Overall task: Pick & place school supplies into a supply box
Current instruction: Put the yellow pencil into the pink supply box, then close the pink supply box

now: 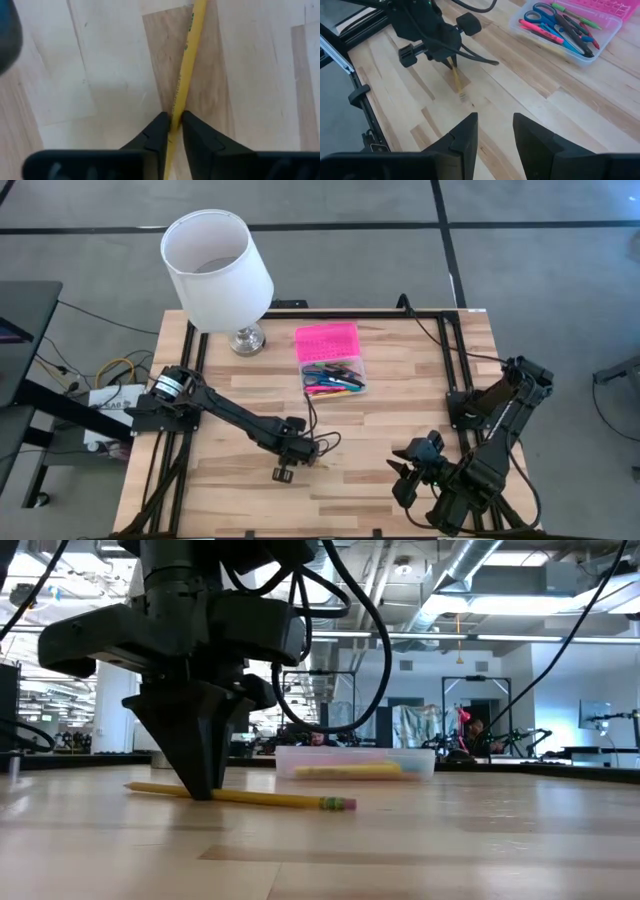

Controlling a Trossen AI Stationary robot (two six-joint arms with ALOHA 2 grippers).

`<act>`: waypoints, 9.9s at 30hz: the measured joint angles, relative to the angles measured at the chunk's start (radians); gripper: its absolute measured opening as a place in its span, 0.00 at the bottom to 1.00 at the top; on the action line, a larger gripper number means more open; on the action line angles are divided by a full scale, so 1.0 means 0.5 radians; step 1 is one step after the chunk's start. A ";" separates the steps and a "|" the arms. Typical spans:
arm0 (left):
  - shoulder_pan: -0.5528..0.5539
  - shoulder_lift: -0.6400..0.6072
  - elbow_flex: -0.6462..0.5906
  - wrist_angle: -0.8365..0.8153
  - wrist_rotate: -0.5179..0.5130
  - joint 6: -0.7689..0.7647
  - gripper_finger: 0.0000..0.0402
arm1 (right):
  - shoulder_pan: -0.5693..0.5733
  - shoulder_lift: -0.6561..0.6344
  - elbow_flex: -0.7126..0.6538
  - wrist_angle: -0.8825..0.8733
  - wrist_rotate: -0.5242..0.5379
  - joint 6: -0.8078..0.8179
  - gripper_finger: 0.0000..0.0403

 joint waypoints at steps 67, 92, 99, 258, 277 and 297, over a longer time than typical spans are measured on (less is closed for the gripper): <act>1.133 0.257 0.821 -0.091 0.012 -0.019 0.02 | 0.044 0.000 -0.088 -0.022 -0.037 -0.068 0.29; 1.093 0.248 1.190 -0.433 0.060 -0.041 0.44 | 0.087 0.000 -0.036 -0.060 -0.055 -0.073 0.29; 0.979 0.248 1.641 -0.864 0.034 0.079 0.44 | 0.056 -0.008 0.069 -0.301 -0.030 -0.311 0.29; -0.842 -0.752 0.053 -1.698 -1.652 -2.323 0.42 | -1.334 0.953 0.203 1.133 -1.372 -2.707 0.29; -0.744 -1.207 -0.698 -0.553 -1.728 -1.664 0.42 | -1.169 0.521 0.205 1.028 -1.061 -2.542 0.29; 0.238 -1.480 -1.143 0.469 -0.507 0.038 0.42 | -0.401 0.493 0.157 0.307 -0.443 -1.104 0.29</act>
